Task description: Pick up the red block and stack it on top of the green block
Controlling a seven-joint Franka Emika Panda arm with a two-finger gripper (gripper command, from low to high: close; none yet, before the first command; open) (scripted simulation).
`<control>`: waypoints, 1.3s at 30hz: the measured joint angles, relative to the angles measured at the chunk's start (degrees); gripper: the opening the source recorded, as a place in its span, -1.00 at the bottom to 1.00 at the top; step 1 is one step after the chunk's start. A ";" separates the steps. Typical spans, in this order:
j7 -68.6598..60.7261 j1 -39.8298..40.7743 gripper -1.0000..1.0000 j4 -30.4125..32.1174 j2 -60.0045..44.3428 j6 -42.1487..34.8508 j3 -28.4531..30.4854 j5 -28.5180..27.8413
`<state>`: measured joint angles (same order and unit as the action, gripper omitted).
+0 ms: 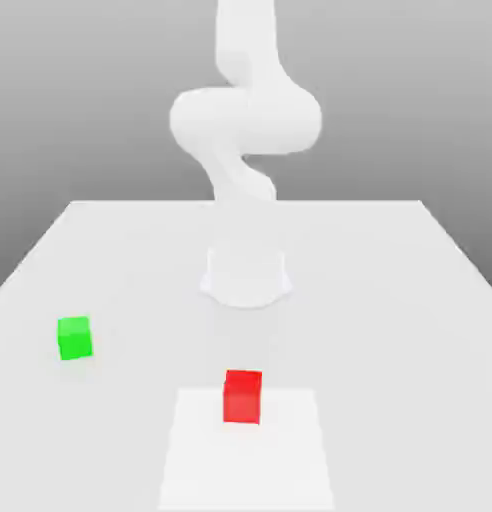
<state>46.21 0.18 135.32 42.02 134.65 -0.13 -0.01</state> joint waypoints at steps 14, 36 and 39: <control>2.40 0.99 0.00 23.48 -26.85 19.56 -0.58 0.06; 3.53 1.31 -1.00 29.58 -45.90 34.14 -0.65 -0.31; 3.28 0.90 -1.00 30.45 -39.75 28.86 -0.33 0.02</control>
<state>49.50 1.07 165.77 2.27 163.50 -0.46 0.01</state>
